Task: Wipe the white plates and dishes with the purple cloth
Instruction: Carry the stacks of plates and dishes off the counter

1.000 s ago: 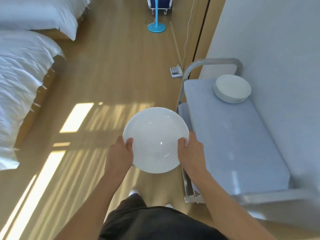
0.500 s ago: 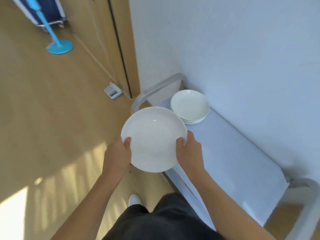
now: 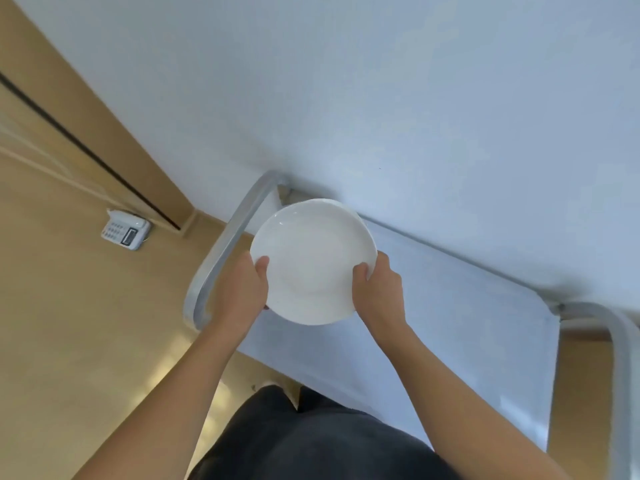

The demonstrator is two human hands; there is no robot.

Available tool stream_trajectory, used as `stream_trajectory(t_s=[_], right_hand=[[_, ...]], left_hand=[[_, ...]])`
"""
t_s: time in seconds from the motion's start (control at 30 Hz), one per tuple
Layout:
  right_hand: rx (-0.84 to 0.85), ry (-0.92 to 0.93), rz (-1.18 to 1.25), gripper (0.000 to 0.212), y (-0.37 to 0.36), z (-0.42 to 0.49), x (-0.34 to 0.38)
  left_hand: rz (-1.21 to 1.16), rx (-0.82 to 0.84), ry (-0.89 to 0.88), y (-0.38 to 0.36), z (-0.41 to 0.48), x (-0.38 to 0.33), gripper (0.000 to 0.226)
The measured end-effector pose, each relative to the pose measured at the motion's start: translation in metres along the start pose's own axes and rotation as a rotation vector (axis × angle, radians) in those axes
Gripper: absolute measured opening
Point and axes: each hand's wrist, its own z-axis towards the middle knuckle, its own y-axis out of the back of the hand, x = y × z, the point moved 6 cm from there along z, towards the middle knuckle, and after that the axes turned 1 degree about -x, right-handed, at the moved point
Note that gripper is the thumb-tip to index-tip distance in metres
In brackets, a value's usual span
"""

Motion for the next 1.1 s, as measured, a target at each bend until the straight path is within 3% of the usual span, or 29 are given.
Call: stream_trajectory(t_s=[0.47, 0.67, 1.1], right_hand=[[-0.192, -0.331, 0.032, 0.022, -0.04, 0.047, -0.007], [-0.277, -0.382, 0.103, 0.02, -0.052, 0.05, 0.0], [-0.355, -0.343, 0.103, 0.023, -0.056, 0.06, -0.013]], left_hand=[[0.125, 0.258, -0.129, -0.036, 0.11, -0.013, 0.034], [0.146, 0.276, -0.159, -0.039, 0.125, -0.007, 0.026], [0.274, 0.239, -0.272, -0.056, 0.136, -0.02, 0.042]])
